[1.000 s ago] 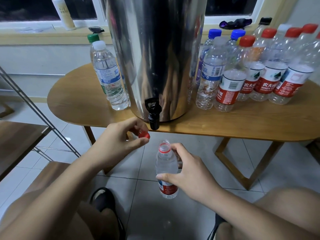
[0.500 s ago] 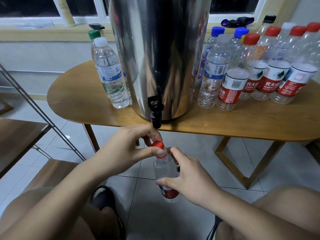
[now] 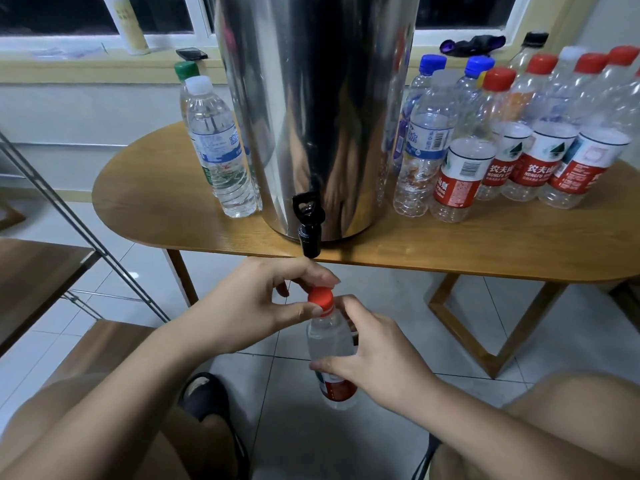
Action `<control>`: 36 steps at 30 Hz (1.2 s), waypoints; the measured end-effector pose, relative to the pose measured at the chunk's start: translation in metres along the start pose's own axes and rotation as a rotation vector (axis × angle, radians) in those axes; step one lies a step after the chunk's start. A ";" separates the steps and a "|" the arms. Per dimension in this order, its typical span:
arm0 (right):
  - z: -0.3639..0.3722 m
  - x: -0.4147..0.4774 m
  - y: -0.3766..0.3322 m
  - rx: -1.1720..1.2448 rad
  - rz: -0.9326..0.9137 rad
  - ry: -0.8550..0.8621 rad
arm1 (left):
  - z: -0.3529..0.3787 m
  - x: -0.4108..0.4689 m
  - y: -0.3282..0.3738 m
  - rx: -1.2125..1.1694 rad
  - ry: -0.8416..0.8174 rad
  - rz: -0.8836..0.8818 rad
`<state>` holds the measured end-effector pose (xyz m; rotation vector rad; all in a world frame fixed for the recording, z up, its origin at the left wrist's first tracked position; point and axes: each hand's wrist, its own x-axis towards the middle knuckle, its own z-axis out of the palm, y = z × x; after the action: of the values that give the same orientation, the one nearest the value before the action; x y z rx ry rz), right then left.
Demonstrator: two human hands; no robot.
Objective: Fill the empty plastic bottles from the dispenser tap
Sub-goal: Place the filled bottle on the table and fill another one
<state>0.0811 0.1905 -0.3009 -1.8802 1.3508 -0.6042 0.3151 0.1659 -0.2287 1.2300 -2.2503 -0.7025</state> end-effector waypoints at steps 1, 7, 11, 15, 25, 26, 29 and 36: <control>0.000 0.000 -0.001 0.008 0.005 0.000 | 0.001 0.000 0.000 0.026 0.008 0.010; -0.004 0.001 -0.004 0.059 0.005 0.013 | 0.000 0.002 0.004 0.066 0.037 0.031; -0.004 0.000 -0.006 0.024 -0.032 0.005 | -0.003 0.002 0.004 0.047 0.090 -0.019; -0.004 0.000 -0.007 0.018 -0.048 0.005 | -0.003 0.002 0.003 0.043 0.085 -0.025; -0.005 -0.001 -0.011 0.032 -0.052 -0.012 | 0.000 0.001 0.001 0.061 0.073 -0.003; -0.005 -0.001 -0.011 0.032 -0.053 -0.012 | 0.002 0.001 0.001 0.075 0.083 0.012; -0.005 -0.001 -0.012 0.042 -0.054 -0.005 | 0.001 0.002 0.004 0.097 0.062 0.029; -0.007 -0.001 -0.010 0.027 -0.064 0.022 | -0.001 0.003 0.010 0.003 -0.081 0.026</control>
<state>0.0817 0.1917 -0.2882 -1.9056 1.2945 -0.6742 0.3087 0.1679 -0.2209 1.1913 -2.3298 -0.7514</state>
